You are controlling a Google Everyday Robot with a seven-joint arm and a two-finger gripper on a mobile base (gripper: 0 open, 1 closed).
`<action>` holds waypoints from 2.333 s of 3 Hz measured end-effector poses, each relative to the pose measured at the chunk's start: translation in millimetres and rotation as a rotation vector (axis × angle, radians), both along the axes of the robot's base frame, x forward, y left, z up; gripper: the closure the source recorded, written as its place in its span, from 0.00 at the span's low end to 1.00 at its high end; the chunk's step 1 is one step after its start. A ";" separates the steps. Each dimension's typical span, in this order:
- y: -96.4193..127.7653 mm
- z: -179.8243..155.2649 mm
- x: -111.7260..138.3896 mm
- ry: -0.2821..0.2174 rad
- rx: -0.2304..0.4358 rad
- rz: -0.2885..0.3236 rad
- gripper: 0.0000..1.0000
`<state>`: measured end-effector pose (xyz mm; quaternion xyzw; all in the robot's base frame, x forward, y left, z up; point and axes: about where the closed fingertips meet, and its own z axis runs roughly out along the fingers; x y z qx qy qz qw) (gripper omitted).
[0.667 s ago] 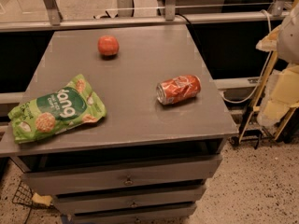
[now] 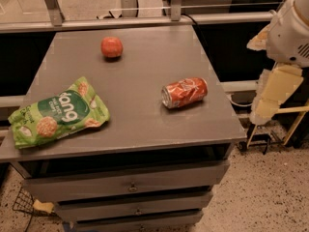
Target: Pick coke can
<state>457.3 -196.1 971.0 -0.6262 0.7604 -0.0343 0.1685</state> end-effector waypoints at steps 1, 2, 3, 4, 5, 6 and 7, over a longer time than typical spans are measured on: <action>36.7 -14.4 30.0 0.003 -0.010 0.120 0.00; 37.8 -15.3 30.9 0.002 -0.017 0.123 0.00; 55.9 -30.7 47.4 -0.006 -0.137 0.182 0.00; 76.6 -52.4 74.2 0.017 -0.188 0.284 0.00; 84.3 -84.1 103.8 0.081 -0.089 0.396 0.00; 91.9 -100.7 111.3 0.129 0.007 0.448 0.00; 97.0 -115.4 114.9 0.172 0.056 0.473 0.00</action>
Offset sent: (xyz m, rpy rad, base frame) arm 0.0237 0.0280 -0.0112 -0.0089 0.0016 0.0934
